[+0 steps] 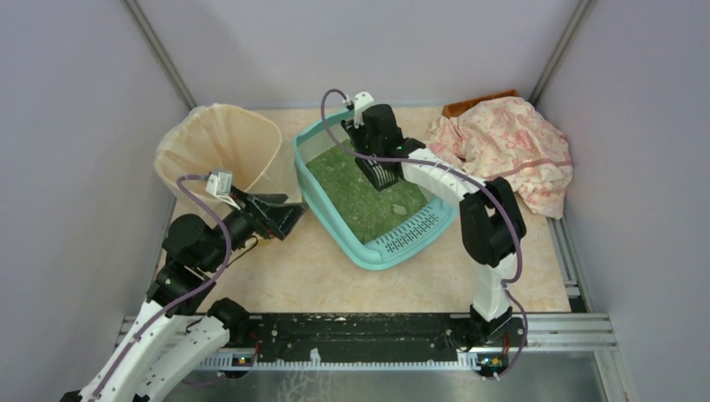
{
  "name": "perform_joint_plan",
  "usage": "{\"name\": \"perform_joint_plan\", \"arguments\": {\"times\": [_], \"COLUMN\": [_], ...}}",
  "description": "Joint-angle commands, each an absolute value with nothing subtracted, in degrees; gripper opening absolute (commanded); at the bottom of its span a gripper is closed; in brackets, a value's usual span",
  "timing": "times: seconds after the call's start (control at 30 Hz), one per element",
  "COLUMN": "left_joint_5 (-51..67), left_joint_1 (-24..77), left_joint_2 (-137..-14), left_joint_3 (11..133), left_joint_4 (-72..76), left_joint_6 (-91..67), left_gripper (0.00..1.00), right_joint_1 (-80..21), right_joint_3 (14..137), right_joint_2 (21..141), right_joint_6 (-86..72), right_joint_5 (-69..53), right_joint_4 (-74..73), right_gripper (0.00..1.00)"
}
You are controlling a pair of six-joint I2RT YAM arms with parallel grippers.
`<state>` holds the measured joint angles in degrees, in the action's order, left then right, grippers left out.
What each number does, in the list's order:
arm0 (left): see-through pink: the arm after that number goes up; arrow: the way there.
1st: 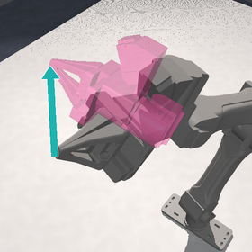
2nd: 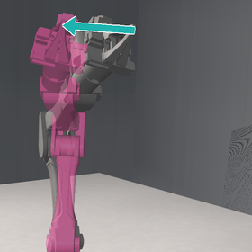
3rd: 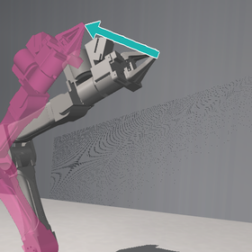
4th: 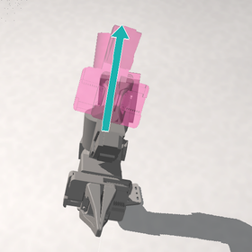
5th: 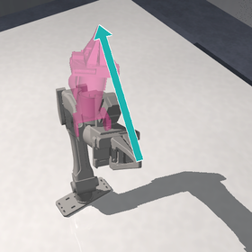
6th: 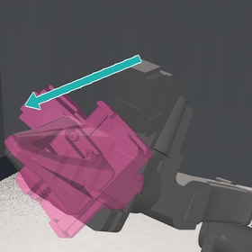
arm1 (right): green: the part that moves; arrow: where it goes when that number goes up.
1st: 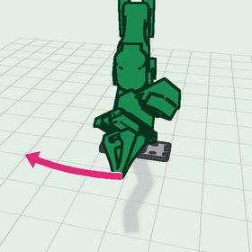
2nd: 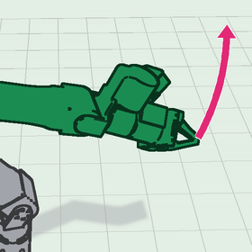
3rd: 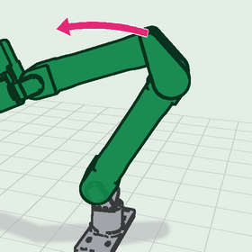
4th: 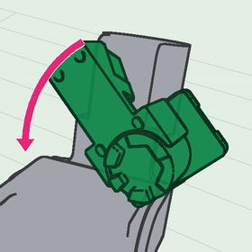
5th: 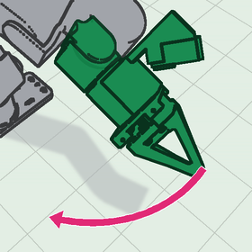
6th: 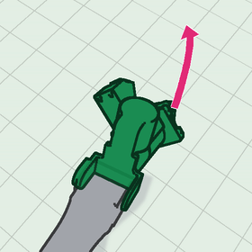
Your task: Clean the litter box
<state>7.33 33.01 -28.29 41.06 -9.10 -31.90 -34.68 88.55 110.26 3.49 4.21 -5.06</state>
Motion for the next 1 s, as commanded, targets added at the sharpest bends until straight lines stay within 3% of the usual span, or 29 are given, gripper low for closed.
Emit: {"name": "perform_joint_plan", "arguments": {"times": [0.0, 0.27, 0.47, 0.6, 0.8, 0.97], "left_joint_5": [10.48, 26.11, 37.35, 38.2, 35.42, 35.24], "left_joint_1": [33.16, 33.14, 33.21, 33.15, 33.13, 33.19], "left_joint_2": [-29.86, -31.63, -39.56, -43.37, -47.25, -50.1], "left_joint_3": [40.18, 31.82, 31.4, 29.67, 24.09, 25.64], "left_joint_4": [-3.1, 22.89, 35.95, 45.99, 66.82, 66.3], "left_joint_6": [-32.51, -34.14, -39.08, -42.75, -47.56, -44.45], "left_gripper": [0.96, 0.97, 0.98, 0.98, 0.95, 0.95], "right_joint_1": [-32.2, -24.06, -21.07, -19.75, -17.29, -17.31], "right_joint_3": [87.39, 78.05, 76.28, 75.82, 73.48, 74.76], "right_joint_2": [105.26, 97.74, 95.33, 97.75, 102.09, 102.85], "right_joint_6": [-3.68, -24.0, -32.9, -39.98, -69.83, -84.13], "right_joint_5": [-5.16, -31.22, -42.77, -46.55, -50.42, -49.11], "right_joint_4": [2.52, 20.97, 31.97, 40.93, 75.93, 92.96], "right_gripper": [0.0, 0.0, 0.0, 0.0, 0.0, 0.0]}}
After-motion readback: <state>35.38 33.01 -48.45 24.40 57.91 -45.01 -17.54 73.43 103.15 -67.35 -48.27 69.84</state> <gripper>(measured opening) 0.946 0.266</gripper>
